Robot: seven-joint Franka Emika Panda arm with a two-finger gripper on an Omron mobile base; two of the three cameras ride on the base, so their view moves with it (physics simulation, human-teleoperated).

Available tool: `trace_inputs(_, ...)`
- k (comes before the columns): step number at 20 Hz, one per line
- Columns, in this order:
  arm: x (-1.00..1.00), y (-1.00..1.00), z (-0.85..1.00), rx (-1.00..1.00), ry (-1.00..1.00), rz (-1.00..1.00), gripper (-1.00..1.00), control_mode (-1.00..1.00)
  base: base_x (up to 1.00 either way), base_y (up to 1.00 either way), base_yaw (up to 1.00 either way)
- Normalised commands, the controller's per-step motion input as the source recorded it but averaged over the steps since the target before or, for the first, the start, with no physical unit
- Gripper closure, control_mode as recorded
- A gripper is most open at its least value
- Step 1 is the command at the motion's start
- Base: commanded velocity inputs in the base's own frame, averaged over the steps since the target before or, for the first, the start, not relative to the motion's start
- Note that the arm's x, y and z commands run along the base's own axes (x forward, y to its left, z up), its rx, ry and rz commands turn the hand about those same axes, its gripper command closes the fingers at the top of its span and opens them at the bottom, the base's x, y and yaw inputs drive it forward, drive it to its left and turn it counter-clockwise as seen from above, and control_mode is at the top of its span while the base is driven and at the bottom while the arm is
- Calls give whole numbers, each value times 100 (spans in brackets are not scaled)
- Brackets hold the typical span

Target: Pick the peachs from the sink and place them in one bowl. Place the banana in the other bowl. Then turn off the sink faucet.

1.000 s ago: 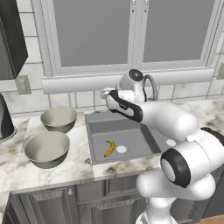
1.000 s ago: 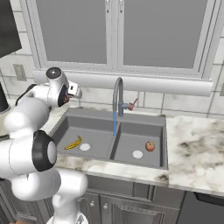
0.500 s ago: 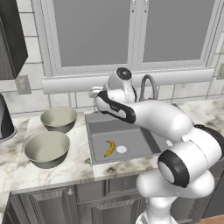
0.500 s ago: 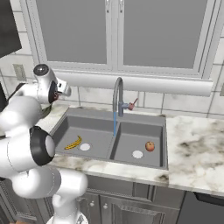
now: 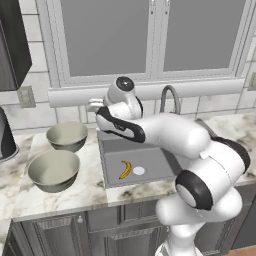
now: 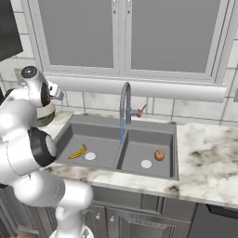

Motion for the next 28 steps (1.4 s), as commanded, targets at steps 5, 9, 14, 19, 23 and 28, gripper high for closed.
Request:
trace_inputs(5,0,57,0,0,0,0,100,-100,0,0,0)
trace_inputs(9,0,54,0,0,0,0,100,-100,0,0,0)
trace_inputs(14,2,37,0,2,0,0,100,-100,0,0,0)
trace_inputs(19,15,16,-22,3,1,0,100,-100,0,0,0)
trace_inputs(23,22,12,-36,1,5,0,100,-100,0,0,0)
trace_inputs(28,34,26,-27,0,6,0,100,-100,0,0,0)
